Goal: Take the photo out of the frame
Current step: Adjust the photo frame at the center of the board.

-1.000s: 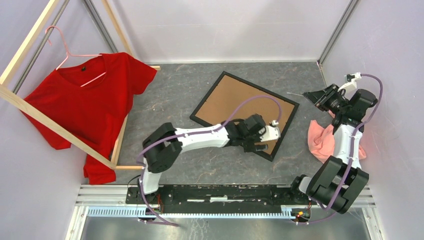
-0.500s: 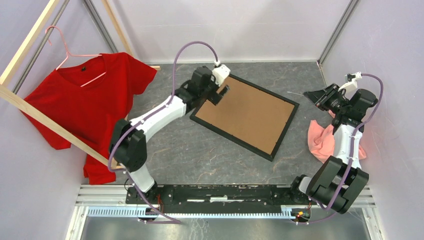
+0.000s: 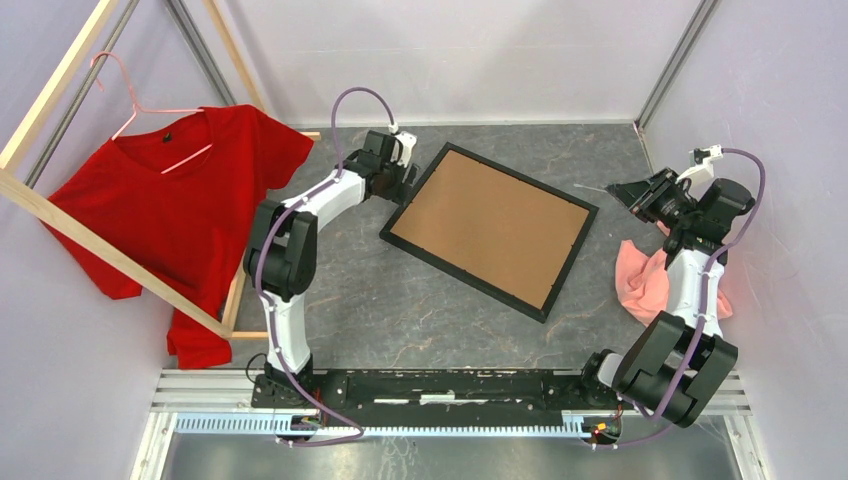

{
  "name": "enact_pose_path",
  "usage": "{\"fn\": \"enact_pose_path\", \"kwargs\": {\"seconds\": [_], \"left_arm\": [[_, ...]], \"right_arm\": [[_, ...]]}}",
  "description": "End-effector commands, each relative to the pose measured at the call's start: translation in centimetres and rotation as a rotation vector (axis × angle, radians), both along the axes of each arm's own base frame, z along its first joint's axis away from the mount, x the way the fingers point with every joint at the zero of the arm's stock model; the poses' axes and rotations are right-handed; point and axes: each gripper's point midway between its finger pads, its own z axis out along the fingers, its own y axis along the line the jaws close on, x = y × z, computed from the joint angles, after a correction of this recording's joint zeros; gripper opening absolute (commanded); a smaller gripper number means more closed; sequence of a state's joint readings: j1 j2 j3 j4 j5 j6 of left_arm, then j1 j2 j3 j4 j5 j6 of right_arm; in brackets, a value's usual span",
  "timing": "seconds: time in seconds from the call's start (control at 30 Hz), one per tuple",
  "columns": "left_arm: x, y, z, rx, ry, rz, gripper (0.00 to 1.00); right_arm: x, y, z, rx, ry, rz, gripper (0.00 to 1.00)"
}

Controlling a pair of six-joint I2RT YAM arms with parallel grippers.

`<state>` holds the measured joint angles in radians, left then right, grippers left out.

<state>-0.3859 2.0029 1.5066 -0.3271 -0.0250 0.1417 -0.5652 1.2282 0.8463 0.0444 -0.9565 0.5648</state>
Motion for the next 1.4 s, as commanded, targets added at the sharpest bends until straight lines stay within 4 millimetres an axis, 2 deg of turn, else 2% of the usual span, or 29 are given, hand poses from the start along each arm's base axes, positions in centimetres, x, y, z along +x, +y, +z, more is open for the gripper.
{"fn": "enact_pose_path", "kwargs": {"seconds": [0.0, 0.2, 0.5, 0.67, 0.8, 1.0, 1.23, 1.37], "left_arm": [[-1.3, -1.6, -0.1, -0.117, 0.048, 0.003, 0.77], [-3.4, -1.9, -2.9, -0.161, 0.163, -0.01, 0.7], [-3.6, -1.0, -4.4, -0.247, 0.225, 0.013, 0.61], [-4.0, -0.9, -4.6, -0.32, 0.264, 0.015, 0.45], [-5.0, -0.9, -5.1, -0.345, 0.293, 0.02, 0.37], [-7.2, -0.3, -5.1, -0.37, 0.307, 0.078, 0.29], [-10.9, 1.3, -5.7, -0.377, 0.375, 0.156, 0.27], [-13.0, 1.4, -5.0, -0.408, 0.397, 0.145, 0.27]], "right_arm": [[0.3, -0.4, 0.2, -0.009, -0.019, -0.009, 0.0], [0.2, -0.3, 0.3, -0.01, -0.021, -0.009, 0.0], [0.3, -0.4, 0.3, -0.009, -0.019, -0.011, 0.0], [0.3, -0.4, 0.1, -0.008, -0.016, -0.012, 0.0], [0.3, -0.4, 0.1, -0.007, -0.016, -0.012, 0.0], [0.3, -0.4, 0.0, -0.004, -0.013, -0.014, 0.0], [0.6, -0.1, -0.7, 0.004, 0.004, -0.016, 0.0], [1.0, 0.6, -1.4, -0.006, 0.017, -0.008, 0.0]]}}
